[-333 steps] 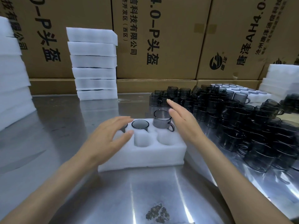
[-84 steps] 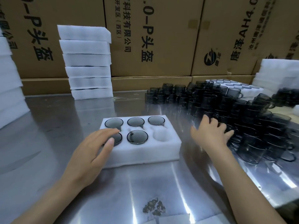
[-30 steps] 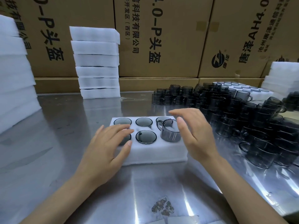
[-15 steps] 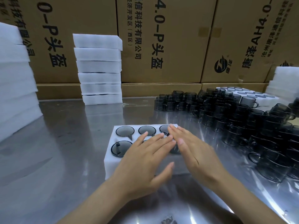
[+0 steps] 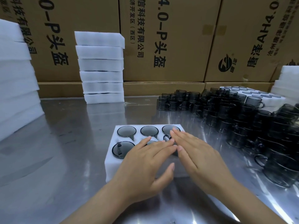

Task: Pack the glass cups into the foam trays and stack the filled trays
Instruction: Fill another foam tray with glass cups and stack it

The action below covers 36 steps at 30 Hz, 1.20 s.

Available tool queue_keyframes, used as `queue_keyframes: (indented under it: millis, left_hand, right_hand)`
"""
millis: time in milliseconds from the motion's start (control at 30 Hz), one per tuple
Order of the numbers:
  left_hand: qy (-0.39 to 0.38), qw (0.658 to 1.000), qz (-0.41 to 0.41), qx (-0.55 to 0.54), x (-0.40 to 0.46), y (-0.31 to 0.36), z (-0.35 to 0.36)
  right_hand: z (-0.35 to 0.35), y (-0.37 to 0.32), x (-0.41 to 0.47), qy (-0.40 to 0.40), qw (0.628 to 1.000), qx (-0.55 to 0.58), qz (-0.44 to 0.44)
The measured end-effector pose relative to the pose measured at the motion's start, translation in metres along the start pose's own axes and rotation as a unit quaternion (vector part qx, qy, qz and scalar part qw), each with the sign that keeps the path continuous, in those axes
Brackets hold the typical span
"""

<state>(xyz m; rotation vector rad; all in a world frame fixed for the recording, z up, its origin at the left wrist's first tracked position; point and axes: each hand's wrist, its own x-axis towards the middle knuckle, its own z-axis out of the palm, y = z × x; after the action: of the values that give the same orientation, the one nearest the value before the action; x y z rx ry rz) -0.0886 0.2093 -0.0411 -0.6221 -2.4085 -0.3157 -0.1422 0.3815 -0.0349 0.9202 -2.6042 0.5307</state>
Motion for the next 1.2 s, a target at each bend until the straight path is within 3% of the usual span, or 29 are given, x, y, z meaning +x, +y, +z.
queue_keyframes:
  millis: [233,533,733,967,1200]
  left_hand:
    - [-0.014,0.998,0.034,0.044,-0.011,0.002,0.008]
    - [-0.008,0.998,0.032,0.061,-0.013,0.005,0.011]
    - [-0.004,0.999,0.011,0.047,-0.010,0.005,0.008]
    - [0.021,0.999,-0.007,0.041,-0.010,0.006,0.009]
    - [0.003,0.998,-0.012,0.068,-0.008,0.009,0.016]
  right_hand:
    - [0.001,0.003,-0.003,0.043,0.995,0.090,0.004]
    - [0.000,-0.002,-0.005,0.088,0.992,0.090,-0.006]
    - [-0.002,-0.004,-0.005,0.064,0.996,0.058,0.005]
    - [-0.001,-0.007,-0.006,-0.039,0.999,-0.036,0.011]
    - [0.002,-0.003,-0.006,-0.064,0.997,-0.050,0.018]
